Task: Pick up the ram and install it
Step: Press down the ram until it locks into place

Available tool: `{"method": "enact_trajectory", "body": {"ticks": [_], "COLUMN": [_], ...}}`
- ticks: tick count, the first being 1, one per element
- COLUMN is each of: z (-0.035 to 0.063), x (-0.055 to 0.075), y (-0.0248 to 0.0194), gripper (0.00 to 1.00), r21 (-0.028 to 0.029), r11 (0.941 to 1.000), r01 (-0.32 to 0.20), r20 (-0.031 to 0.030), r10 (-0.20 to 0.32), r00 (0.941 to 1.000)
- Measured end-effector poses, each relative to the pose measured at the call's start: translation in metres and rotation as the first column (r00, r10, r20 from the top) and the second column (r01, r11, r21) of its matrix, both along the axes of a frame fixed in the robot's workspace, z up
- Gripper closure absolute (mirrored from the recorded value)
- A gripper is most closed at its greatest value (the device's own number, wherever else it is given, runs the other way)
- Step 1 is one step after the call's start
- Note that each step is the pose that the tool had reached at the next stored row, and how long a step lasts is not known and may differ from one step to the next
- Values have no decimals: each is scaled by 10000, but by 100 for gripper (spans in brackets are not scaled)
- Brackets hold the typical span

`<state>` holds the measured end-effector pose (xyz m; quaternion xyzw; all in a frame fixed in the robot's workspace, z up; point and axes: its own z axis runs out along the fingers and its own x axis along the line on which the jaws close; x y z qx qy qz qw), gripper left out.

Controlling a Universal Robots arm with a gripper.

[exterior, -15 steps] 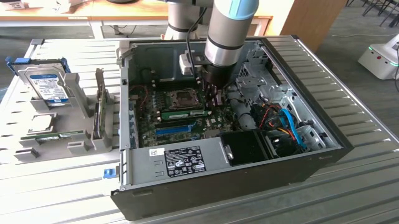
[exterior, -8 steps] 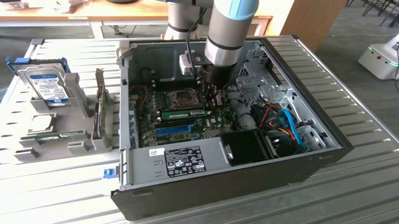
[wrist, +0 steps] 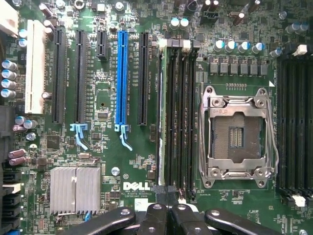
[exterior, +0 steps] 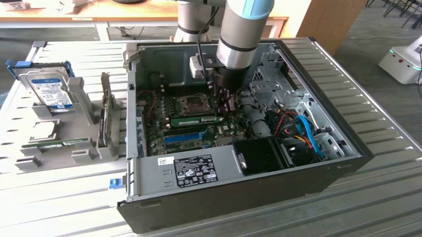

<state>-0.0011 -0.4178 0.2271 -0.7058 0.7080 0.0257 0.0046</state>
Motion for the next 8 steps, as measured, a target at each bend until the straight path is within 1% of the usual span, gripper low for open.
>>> {"method": "enact_trajectory", "body": {"ticks": [8], "z": [74], "x": [1], "y": [0], "gripper": [89], "r21": [-3], "r11": [10000], "r01": [0], "r20": [-40], "r10": [0], "r00": [10000]}}
